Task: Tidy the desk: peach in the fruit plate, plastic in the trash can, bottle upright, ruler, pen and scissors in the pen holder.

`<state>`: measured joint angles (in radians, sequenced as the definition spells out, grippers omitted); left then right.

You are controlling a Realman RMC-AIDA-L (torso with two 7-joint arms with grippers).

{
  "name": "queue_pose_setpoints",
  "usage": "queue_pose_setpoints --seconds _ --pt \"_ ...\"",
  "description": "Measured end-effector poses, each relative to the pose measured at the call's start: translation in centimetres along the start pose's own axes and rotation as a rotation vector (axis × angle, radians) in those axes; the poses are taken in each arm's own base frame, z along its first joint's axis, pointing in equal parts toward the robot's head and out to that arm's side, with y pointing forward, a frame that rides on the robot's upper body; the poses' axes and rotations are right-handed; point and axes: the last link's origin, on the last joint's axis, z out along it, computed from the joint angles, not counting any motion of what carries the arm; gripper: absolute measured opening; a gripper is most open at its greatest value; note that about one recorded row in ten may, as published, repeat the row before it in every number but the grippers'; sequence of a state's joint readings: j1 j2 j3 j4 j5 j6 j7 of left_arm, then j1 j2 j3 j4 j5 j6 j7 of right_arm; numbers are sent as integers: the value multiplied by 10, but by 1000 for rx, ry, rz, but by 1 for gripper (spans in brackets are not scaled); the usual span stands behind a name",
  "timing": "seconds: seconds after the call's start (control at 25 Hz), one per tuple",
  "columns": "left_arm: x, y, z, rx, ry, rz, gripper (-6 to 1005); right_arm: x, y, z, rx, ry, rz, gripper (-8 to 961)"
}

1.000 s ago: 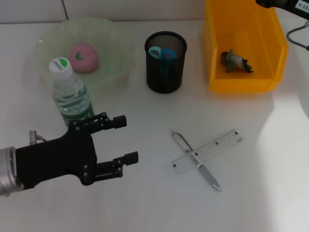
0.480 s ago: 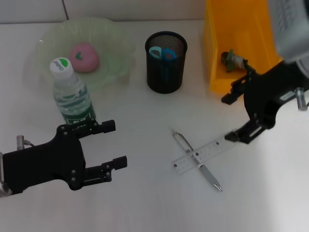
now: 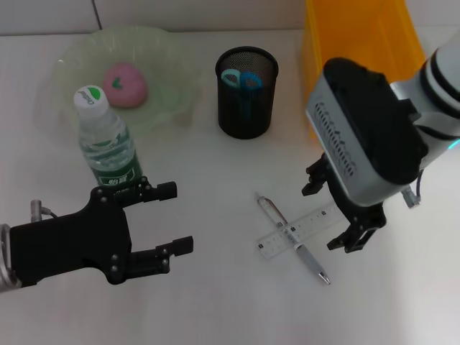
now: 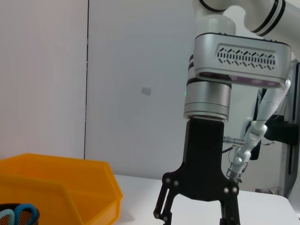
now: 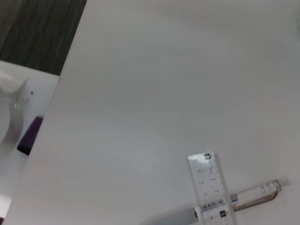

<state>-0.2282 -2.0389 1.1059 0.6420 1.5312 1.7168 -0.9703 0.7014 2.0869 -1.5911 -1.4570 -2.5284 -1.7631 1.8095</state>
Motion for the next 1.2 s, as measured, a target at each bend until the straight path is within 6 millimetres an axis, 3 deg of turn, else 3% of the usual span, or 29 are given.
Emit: queue_pose_setpoints --seconds 0.44,1.2 --pt "-1 -2 11 -23 -23 -1 765 -26 -2 35 9 61 -191 843" --pt "-4 -3 9 -5 -37 -7 765 -31 -9 66 -20 20 -163 784"
